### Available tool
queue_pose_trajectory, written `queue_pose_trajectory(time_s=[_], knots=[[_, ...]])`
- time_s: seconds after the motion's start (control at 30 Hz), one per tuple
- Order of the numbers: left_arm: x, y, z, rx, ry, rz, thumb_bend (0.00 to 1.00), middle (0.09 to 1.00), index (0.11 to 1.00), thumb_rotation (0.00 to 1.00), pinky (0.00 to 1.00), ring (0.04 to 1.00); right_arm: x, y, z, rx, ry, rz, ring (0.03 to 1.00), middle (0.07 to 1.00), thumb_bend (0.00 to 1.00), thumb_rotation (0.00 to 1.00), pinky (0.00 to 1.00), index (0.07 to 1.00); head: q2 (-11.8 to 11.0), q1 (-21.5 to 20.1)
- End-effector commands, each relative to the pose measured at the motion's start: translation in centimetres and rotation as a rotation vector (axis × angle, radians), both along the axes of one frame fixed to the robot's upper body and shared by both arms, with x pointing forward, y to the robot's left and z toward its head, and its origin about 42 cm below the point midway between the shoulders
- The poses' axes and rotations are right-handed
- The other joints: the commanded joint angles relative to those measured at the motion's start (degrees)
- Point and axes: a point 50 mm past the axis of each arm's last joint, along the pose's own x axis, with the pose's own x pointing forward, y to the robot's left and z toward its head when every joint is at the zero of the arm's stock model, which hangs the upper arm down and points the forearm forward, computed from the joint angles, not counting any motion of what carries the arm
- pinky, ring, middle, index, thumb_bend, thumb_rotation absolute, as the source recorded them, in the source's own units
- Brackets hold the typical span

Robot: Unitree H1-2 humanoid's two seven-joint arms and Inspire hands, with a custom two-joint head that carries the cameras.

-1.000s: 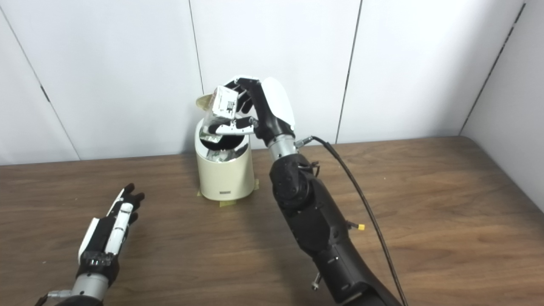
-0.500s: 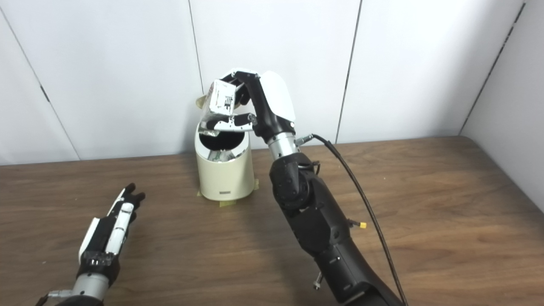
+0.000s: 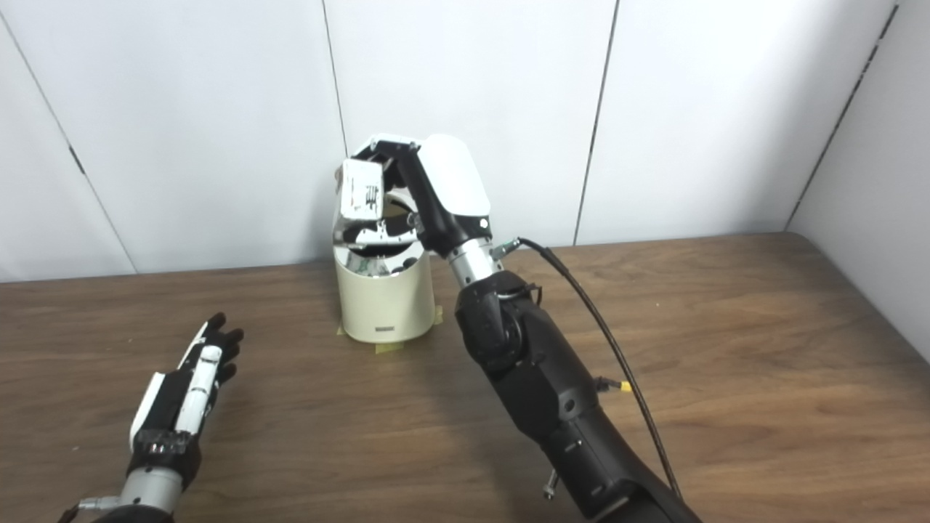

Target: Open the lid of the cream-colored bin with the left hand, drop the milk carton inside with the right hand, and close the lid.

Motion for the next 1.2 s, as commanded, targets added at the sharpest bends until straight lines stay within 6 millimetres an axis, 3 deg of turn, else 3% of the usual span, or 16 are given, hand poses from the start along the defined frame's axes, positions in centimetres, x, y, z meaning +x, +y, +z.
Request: queue_pose_trajectory(time_s=[0.0, 0.27, 0.67, 1.17], knots=[[0.6, -0.2, 1.9, -0.003, -0.085, -0.009, 0.47, 0.926, 0.986, 0.93, 0.96, 0.954, 0.3, 0.7, 4.4, 0.024, -0.166, 0.032, 0.414, 0.499, 0.52, 0.00, 0.39, 0.508, 0.1, 0.0], [0.5, 0.0, 1.7, -0.024, -0.086, -0.011, 0.46, 0.926, 0.987, 0.91, 0.93, 0.947, 0.5, 0.5, 4.2, 0.016, -0.178, 0.037, 0.412, 0.502, 0.52, 0.00, 0.39, 0.505, -0.1, -0.3], [0.5, 0.0, 1.7, -0.025, -0.087, -0.019, 0.47, 0.932, 0.988, 0.94, 0.96, 0.955, 0.7, -0.1, 4.5, 0.010, -0.174, 0.010, 0.424, 0.492, 0.52, 0.00, 0.41, 0.505, 0.0, -0.5], [0.9, -0.4, 1.6, -0.033, -0.086, -0.023, 0.47, 0.929, 0.988, 0.97, 0.96, 0.944, 2.2, -1.1, 4.1, -0.061, -0.166, -0.019, 0.417, 0.509, 0.52, 0.00, 0.40, 0.503, -0.7, -0.7]])
